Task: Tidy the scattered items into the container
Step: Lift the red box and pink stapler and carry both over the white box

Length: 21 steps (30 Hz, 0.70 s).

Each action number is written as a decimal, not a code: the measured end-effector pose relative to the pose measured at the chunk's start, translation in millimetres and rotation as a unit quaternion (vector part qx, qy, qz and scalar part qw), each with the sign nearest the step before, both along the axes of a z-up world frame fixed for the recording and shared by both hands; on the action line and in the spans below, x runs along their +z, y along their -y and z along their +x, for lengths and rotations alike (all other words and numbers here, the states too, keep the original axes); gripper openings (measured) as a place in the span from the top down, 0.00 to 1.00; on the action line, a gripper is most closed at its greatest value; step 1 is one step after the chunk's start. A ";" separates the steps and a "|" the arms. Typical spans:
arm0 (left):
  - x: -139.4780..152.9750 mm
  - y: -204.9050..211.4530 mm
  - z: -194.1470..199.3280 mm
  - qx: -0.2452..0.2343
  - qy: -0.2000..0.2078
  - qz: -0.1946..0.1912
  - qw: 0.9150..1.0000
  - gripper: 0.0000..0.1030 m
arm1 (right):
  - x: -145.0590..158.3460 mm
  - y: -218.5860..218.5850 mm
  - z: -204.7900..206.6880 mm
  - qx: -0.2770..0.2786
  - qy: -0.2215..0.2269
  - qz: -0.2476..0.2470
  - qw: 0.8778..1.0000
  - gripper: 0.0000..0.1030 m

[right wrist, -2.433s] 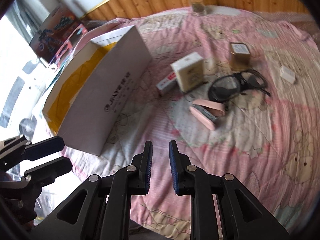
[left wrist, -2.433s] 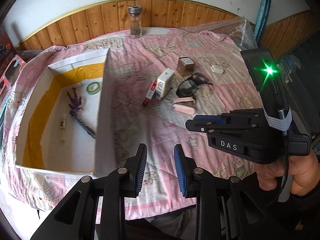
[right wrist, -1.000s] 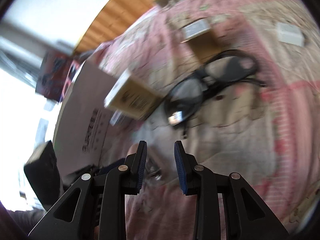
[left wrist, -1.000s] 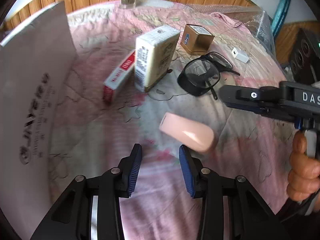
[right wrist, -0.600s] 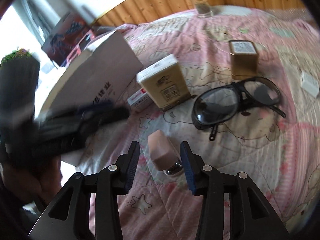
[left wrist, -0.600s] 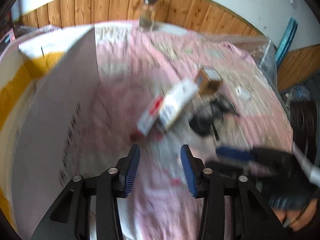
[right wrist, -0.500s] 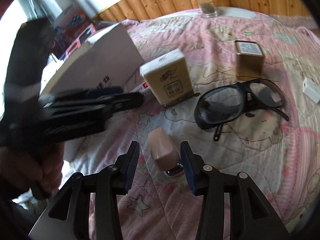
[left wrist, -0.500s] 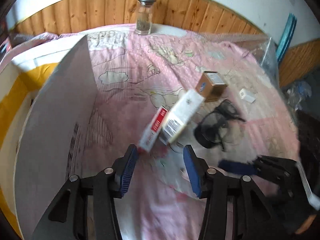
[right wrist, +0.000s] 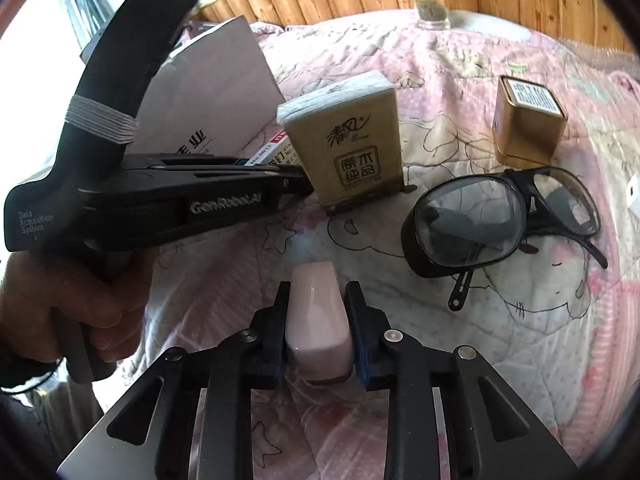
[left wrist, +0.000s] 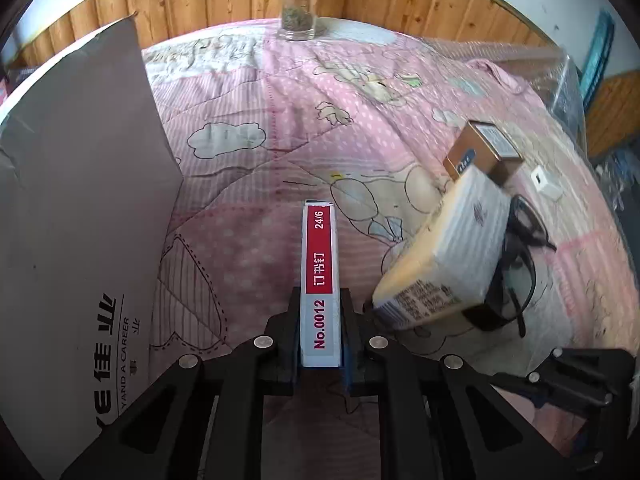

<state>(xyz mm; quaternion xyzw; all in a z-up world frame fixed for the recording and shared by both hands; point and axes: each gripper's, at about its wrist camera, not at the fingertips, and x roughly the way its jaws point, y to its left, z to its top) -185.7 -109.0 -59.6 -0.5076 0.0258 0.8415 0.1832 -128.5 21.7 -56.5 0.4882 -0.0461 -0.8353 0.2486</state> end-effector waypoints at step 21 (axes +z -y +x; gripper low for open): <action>56.4 9.4 71.5 -0.001 -0.012 0.015 1.000 0.85 | 28.9 -4.6 31.0 -0.019 -0.013 -0.049 0.999 0.74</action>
